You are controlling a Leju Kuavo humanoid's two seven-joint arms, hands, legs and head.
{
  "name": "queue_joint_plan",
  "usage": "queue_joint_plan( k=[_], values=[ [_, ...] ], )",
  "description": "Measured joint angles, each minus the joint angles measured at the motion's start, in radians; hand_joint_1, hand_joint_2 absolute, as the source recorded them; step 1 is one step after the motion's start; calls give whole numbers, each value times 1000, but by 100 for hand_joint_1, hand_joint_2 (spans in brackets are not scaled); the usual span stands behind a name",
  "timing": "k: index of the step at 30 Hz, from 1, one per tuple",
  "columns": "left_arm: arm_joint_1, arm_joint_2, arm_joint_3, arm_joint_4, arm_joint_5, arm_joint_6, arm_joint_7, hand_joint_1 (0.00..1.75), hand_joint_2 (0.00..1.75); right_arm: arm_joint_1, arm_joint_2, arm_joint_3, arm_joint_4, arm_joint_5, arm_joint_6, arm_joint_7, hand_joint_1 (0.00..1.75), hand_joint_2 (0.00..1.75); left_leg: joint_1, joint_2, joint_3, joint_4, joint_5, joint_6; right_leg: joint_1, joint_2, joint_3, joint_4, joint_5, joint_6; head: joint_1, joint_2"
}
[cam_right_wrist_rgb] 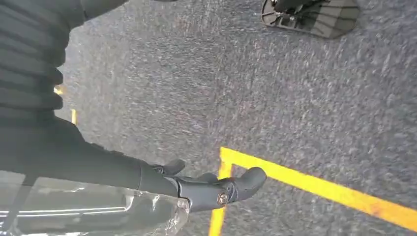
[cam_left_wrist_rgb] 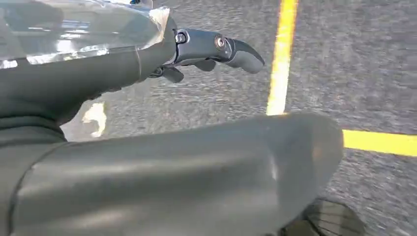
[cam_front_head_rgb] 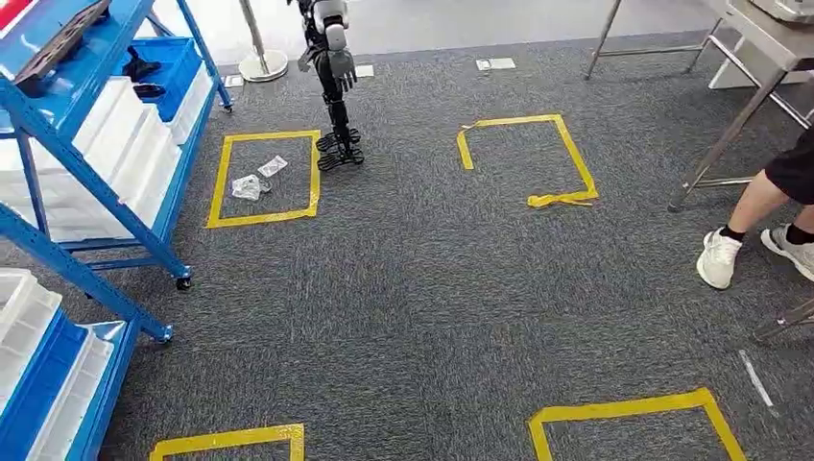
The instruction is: Take the parts from the cabinet and place them on the table.
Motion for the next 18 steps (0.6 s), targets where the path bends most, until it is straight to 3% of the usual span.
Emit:
queue_joint_plan(
  k=[2, 3, 4, 5, 7, 8, 9, 10, 11, 12, 13, 14, 15, 16, 17, 18],
  values=[
    [6, 1, -15, 0, -12, -1, -11, 0, 0, 5, 3, -22, 0, -19, -1, 12, 0, 175, -6, -29, -4, -5, 2, 8, -1, -26, 9, -5, -1, 7, -2, 0],
    [7, 0, -19, 0, -16, -1, -12, 0, 0, 8, 4, -28, 0, -20, -2, 13, 0, 175, 5, -39, 10, -20, 13, 17, 3, -21, 11, -3, -6, 12, -2, 0],
    [10, -1, -23, 0, -18, -1, -12, 0, 0, 9, 3, -32, 0, -20, -3, 13, 0, 175, 8, -45, 12, -28, 18, 18, -3, 34, 3, 17, -17, 15, 1, 0],
    [7, -1, -27, 0, -19, -1, -13, 0, 0, 14, 6, -37, 0, -21, -3, 13, 0, 175, 10, -55, 11, -29, 20, 23, -3, 67, -18, 64, -46, 10, 1, 0],
    [3, -2, -31, 0, -21, -7, -12, 0, 0, 24, 6, -47, 2, -21, -8, 18, 0, 175, 12, -86, 7, -28, 22, 27, -8, 98, -93, 223, -111, 4, 3, 0],
    [5, -1, -34, 0, -21, -16, -9, 0, 0, 27, 5, -49, 2, -18, -11, 18, 0, 175, 13, -101, 6, -28, 23, 27, -9, 100, -123, 283, -127, 7, 5, 0],
    [7, -1, -35, 0, -19, -20, -3, 0, 0, 33, 5, -50, 2, -11, -14, 6, 0, 175, 14, -117, 7, -27, 24, 26, -11, 101, -131, 294, -120, 16, 4, 0],
    [9, -1, -34, 0, -11, -21, 4, 0, 0, 35, 3, -50, 2, 2, -15, -10, 0, 175, 17, -130, 8, -26, 24, 24, -14, 103, -118, 258, -97, 27, 5, 0],
    [10, -1, -34, 0, -4, -19, 11, 0, 0, 35, 3, -50, 2, 13, -15, -25, 0, 175, 20, -143, 8, -24, 24, 22, -18, 107, -88, 188, -62, 41, 4, 0],
    [10, -1, -34, 0, 3, -16, 14, 0, 0, 32, 0, -50, 2, 24, -15, -39, 0, 175, 23, -157, 8, -18, 22, 15, -25, 126, -44, 91, -18, 57, 4, 0],
    [10, -1, -33, 0, 8, -13, 15, 0, 0, 32, 0, -49, 2, 32, -13, -47, 0, 175, 24, -168, 3, -12, 19, 8, -35, 170, -15, 23, 5, 68, 7, 0],
    [8, 1, -31, 0, 13, -12, 15, 0, 0, 31, 0, -46, 3, 37, -8, -51, 0, 175, 17, -178, -4, 2, 14, -1, -34, 190, -13, 6, 1, 59, 11, 0],
    [8, 1, -31, 0, 14, -11, 15, 0, 0, 29, -1, -44, 3, 42, -6, -52, 0, 175, 19, -189, -7, -1, 15, -4, -34, 175, -14, 9, 3, 45, 8, 0],
    [10, 2, -30, 0, 14, -11, 15, 0, 0, 28, -2, -43, 3, 44, -6, -51, 0, 175, 21, -193, -8, -4, 18, -9, -29, 170, -14, 9, 2, 41, 4, 0],
    [14, 2, -30, 0, 11, -11, 15, 0, 0, 25, -2, -43, 3, 41, 0, -46, 0, 175, 25, -206, -11, -8, 22, -16, -24, 157, -4, 9, 4, 31, 6, 0],
    [16, 3, -30, 0, 8, -11, 15, 0, 0, 25, -2, -43, 3, 36, 2, -42, 0, 175, 28, -215, -15, -4, 23, -19, -34, 145, -6, 5, 9, 22, 5, 0]
  ],
)
